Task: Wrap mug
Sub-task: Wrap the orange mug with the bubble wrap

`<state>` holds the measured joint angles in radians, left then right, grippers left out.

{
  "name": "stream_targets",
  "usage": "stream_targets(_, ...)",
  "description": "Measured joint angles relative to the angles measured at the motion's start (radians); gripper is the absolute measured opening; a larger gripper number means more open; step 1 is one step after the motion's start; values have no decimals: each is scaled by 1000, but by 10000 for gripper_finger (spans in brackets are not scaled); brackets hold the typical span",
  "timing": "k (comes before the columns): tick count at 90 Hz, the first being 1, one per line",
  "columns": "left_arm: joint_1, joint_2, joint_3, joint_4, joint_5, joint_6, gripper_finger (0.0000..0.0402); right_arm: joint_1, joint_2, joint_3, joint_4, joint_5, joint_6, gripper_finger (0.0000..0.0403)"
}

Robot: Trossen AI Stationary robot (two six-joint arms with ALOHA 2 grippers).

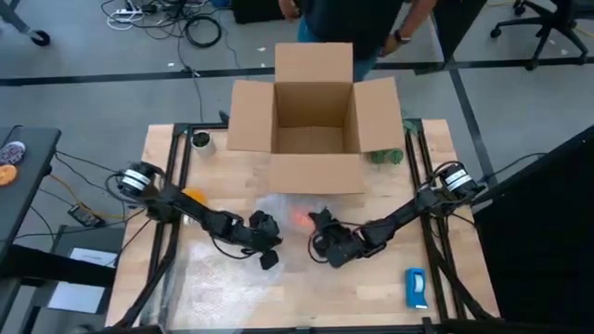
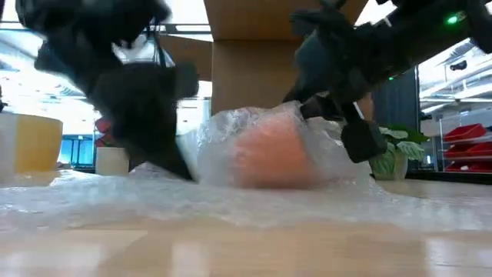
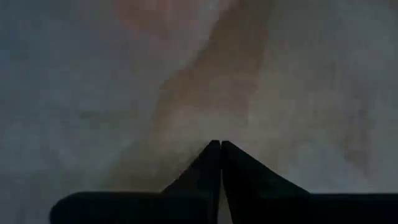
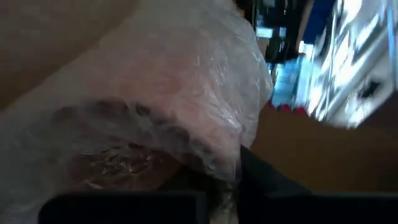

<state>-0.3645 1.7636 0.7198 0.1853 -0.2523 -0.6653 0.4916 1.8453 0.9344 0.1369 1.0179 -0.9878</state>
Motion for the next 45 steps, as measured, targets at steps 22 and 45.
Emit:
stream_targets(22,13,-49,4,-169,39,47,0,78,0,1,1,-156,-191,97)
stream_targets(45,72,-173,-8,-373,53,136,0,131,2,-2,37,-251,-237,167)
